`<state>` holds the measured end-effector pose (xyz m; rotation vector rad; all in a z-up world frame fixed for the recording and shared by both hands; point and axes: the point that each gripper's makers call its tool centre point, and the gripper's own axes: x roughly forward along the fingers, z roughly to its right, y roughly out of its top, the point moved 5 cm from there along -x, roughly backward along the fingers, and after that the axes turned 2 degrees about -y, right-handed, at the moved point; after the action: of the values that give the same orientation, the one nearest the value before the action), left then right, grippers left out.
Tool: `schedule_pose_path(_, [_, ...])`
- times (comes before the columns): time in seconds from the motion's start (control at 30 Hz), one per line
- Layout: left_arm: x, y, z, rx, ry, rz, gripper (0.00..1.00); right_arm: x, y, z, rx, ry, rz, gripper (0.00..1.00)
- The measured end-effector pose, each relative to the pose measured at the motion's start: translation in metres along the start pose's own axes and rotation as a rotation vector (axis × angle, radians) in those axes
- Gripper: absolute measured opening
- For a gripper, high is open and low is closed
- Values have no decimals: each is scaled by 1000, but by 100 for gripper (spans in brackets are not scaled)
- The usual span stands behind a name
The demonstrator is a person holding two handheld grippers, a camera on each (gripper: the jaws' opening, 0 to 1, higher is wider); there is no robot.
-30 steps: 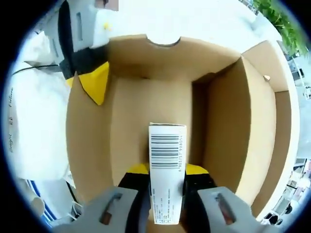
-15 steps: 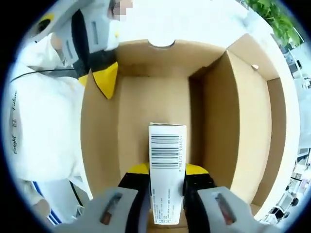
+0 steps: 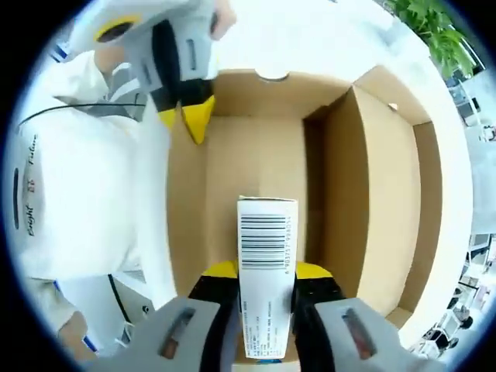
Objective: Operate the shoe box by opening the lid, removing the specified soft item, and placing it in the target area until the item is outside and the box remains undamaged.
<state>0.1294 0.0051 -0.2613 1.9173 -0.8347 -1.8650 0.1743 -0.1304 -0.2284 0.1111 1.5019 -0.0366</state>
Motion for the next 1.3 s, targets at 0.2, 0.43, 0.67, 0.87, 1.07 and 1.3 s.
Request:
schedule_pose_path(0.2, [0, 0, 0, -4, -2, -2, 1, -18, -1, -7, -21, 2, 11, 21])
schedule_pose_path(0.43, [0, 0, 2, -3, -3, 0, 1, -35, 1, -10, -72, -53, 0, 21])
schedule_pose_path(0.67, [0, 0, 3, 0, 2, 3, 1, -51, -9, -16, -54, -72, -11, 21])
schedule_pose_path(0.87, [1, 0, 4, -1, -2, -1, 1, -67, -18, -15, -65, -86, -6, 21])
schedule_pose_path(1.07, [1, 0, 4, 1, 3, 1, 1, -72, -26, -26, -69, -59, -29, 21])
schedule_pose_path(1.3, [0, 0, 3, 2, 1, 4, 1, -78, -27, -35, -90, -60, -4, 21])
